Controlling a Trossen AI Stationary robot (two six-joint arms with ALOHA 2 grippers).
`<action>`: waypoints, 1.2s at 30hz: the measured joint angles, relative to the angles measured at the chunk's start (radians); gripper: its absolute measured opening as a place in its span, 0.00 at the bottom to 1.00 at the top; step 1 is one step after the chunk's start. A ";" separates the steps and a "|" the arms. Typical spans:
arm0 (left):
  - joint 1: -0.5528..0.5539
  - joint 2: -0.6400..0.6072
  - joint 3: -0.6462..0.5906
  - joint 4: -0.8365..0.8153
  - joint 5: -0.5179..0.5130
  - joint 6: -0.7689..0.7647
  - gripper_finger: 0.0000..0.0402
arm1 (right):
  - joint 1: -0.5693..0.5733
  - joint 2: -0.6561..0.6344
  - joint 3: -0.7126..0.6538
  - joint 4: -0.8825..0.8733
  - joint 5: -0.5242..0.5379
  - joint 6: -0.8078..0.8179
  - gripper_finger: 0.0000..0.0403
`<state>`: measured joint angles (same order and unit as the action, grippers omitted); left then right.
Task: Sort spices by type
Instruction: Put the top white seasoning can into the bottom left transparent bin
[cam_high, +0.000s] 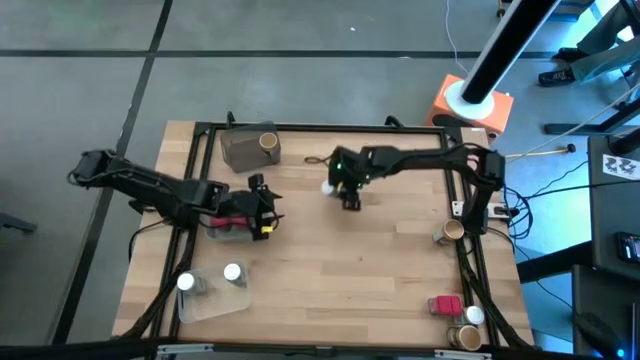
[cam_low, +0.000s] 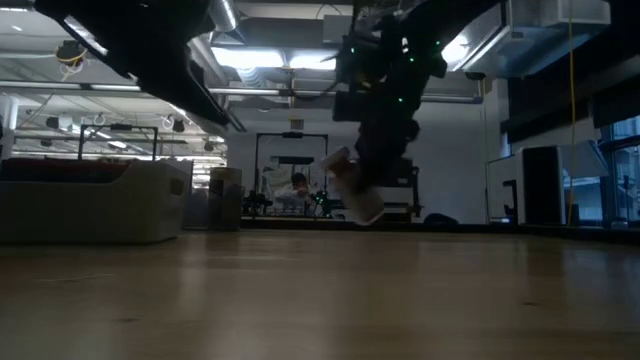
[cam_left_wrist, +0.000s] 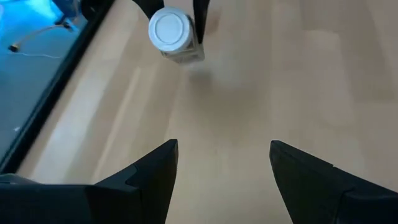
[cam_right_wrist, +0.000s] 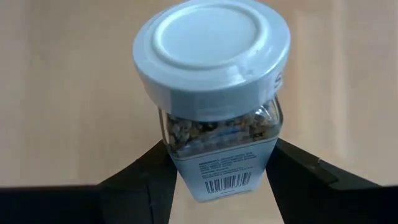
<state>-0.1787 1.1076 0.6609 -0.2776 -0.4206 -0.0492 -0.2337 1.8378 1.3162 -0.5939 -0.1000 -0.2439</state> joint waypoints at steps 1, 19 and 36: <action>-0.011 0.000 0.000 -0.006 -0.001 -0.016 0.60 | 0.023 0.000 -0.013 0.038 -0.004 0.011 0.52; -0.253 0.000 0.001 -0.017 -0.014 -0.284 0.60 | 0.363 0.090 -0.172 0.769 0.085 0.274 0.52; -0.341 0.001 0.001 -0.019 -0.053 -0.347 0.60 | 0.417 0.211 -0.170 0.919 0.145 0.398 0.55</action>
<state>-0.5192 1.1088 0.6617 -0.2967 -0.4732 -0.3965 0.1837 2.0485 1.1463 0.3249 0.0454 0.1544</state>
